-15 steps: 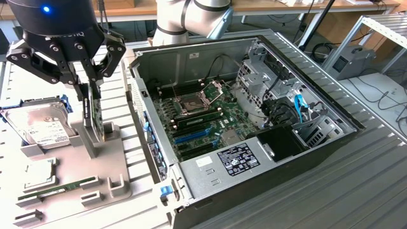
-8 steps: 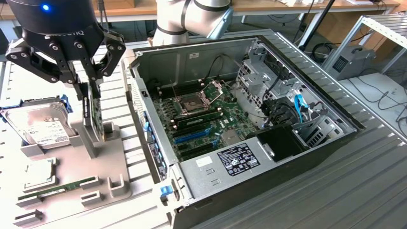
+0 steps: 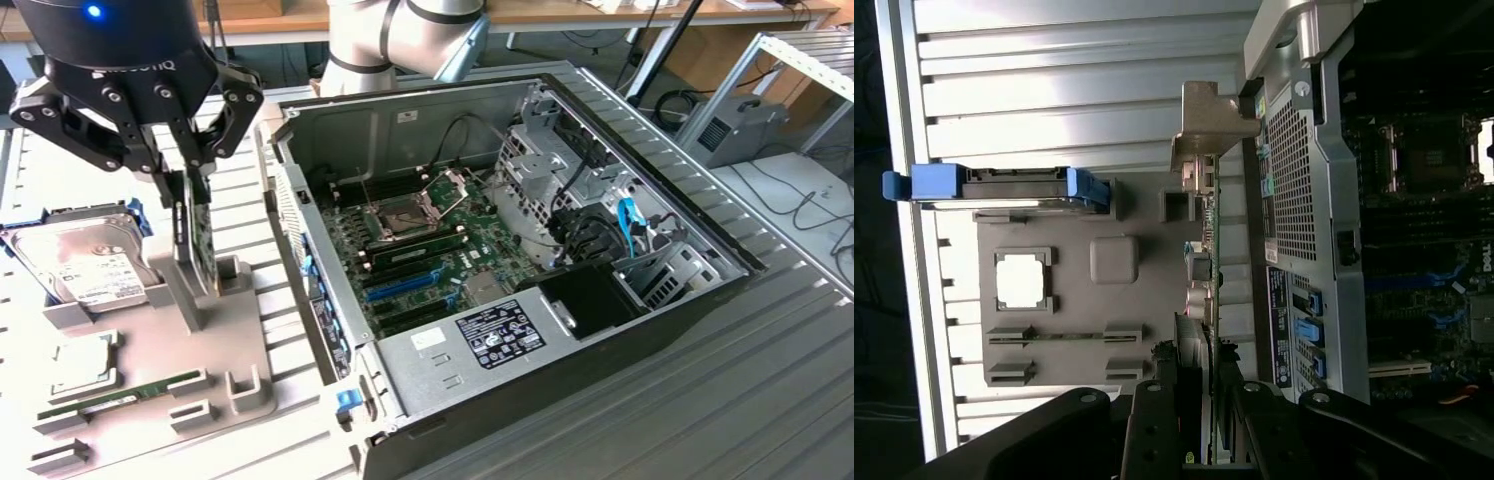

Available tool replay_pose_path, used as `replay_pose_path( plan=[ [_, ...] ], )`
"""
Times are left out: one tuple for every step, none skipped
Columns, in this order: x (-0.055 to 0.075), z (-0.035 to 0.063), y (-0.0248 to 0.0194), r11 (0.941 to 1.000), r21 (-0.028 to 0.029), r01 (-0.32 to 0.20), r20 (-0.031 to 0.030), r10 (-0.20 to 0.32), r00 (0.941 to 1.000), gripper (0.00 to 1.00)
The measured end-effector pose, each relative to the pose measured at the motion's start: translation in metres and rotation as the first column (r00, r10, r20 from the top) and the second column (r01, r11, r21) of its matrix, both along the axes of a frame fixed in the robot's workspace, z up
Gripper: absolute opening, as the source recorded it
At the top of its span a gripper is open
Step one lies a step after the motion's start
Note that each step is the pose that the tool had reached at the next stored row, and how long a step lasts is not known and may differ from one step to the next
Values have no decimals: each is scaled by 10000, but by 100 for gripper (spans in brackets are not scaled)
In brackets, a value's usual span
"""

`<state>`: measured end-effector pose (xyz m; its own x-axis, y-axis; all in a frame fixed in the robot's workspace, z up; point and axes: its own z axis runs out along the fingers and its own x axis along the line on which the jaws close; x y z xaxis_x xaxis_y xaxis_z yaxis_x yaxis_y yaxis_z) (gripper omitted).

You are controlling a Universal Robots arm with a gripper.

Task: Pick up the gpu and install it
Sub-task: 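Pick up the gpu and move the gpu toward the slot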

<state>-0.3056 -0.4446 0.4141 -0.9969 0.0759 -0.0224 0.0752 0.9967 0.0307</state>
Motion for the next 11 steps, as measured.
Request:
replay_pose_path(
  plan=[
    [0, 3, 0, 10000, 3, 0, 0, 0, 10000, 26],
    [0, 7, 0, 10000, 4, 1, 1, -1, 10000, 26],
    [0, 11, 0, 10000, 6, 1, 0, -1, 10000, 26],
    [0, 17, 0, 10000, 6, 0, 0, 0, 10000, 26],
    [0, 24, 0, 10000, 7, 1, 1, -1, 10000, 26],
    [0, 31, 0, 10000, 7, 1, 1, -1, 10000, 26],
    [0, 38, 0, 10000, 7, 0, 1, 0, 10000, 26],
    [0, 49, 0, 10000, 7, 0, 1, 0, 10000, 26],
    [0, 55, 0, 10000, 7, 0, 1, 0, 10000, 26],
    [0, 59, 0, 10000, 7, 0, 1, 0, 10000, 26],
    [0, 68, 0, 10000, 7, 0, 1, 0, 10000, 26]
  ],
)
